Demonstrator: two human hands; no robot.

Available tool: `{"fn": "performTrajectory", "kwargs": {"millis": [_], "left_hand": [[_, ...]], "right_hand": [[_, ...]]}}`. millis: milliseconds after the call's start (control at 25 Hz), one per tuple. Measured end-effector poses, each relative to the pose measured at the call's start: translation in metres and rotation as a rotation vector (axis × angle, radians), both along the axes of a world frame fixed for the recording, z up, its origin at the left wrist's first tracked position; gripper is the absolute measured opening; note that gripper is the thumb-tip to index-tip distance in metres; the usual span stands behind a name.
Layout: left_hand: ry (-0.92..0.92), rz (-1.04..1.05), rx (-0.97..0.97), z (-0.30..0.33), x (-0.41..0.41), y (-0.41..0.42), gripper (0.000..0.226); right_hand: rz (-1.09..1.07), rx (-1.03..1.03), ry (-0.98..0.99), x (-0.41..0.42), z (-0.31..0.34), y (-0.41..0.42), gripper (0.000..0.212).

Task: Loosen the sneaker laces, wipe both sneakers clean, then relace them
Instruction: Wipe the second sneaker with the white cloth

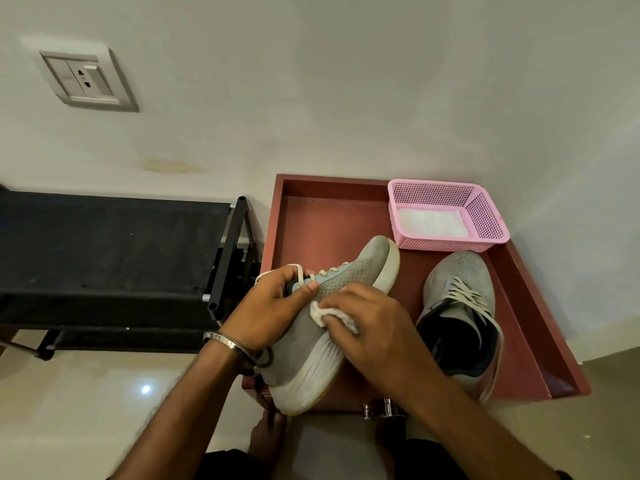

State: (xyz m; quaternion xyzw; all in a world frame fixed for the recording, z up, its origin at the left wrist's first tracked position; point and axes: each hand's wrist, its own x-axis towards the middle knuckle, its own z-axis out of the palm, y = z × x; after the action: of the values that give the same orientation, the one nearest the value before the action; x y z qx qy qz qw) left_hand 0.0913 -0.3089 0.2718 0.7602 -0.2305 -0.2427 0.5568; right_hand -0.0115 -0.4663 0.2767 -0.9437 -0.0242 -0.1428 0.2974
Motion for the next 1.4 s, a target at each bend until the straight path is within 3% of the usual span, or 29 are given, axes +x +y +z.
{"fn": "performTrajectory", "kwargs": {"millis": [120,240,320,400,480,560,680,800,880,960,1080,1240,1320,1400], "left_hand": [[-0.036,-0.081,0.038,0.002,-0.001,0.001,0.019],[-0.048,-0.093,0.063,0.003,-0.002,-0.001,0.013],[-0.014,-0.074,0.060,0.001,-0.001,0.000,0.010],[0.028,-0.054,0.055,0.001,0.001,0.002,0.009],[0.049,-0.077,0.047,-0.001,0.003,0.003,0.013],[0.042,-0.092,0.044,0.001,0.002,0.003,0.012],[0.016,-0.094,0.038,0.003,-0.001,0.001,0.010],[0.016,-0.082,0.021,0.002,-0.001,0.003,0.013],[0.036,-0.081,0.012,0.002,0.000,0.004,0.013],[0.043,-0.094,0.009,0.005,-0.002,0.003,0.011],[0.024,-0.129,0.024,0.005,-0.004,0.000,0.008],[0.083,-0.064,-0.003,0.001,-0.001,0.001,0.012],[0.136,-0.035,-0.014,0.001,0.000,0.002,0.017],[0.132,-0.029,0.004,0.001,0.001,0.002,0.017]], "right_hand": [[-0.142,-0.168,-0.086,0.008,0.002,-0.026,0.015],[-0.395,-0.150,-0.105,0.013,0.002,-0.055,0.014],[-0.321,-0.068,-0.079,0.009,-0.002,-0.036,0.013],[-0.116,0.003,-0.009,-0.001,-0.003,-0.003,0.014],[-0.056,-0.132,-0.010,-0.003,-0.004,0.000,0.017],[-0.246,-0.290,-0.072,0.005,0.000,-0.028,0.015],[-0.499,-0.249,-0.094,0.010,0.002,-0.049,0.014],[-0.267,-0.141,-0.060,0.005,-0.006,-0.004,0.016],[-0.186,-0.223,-0.056,0.003,-0.006,-0.002,0.016],[-0.310,-0.274,-0.071,0.010,-0.001,-0.030,0.014],[-0.477,-0.175,-0.078,0.012,-0.001,-0.048,0.013],[-0.153,0.054,-0.053,-0.003,0.001,0.015,0.013],[0.009,-0.006,-0.061,-0.005,0.002,0.017,0.012],[-0.044,-0.131,-0.100,0.005,-0.001,-0.006,0.014]]}}
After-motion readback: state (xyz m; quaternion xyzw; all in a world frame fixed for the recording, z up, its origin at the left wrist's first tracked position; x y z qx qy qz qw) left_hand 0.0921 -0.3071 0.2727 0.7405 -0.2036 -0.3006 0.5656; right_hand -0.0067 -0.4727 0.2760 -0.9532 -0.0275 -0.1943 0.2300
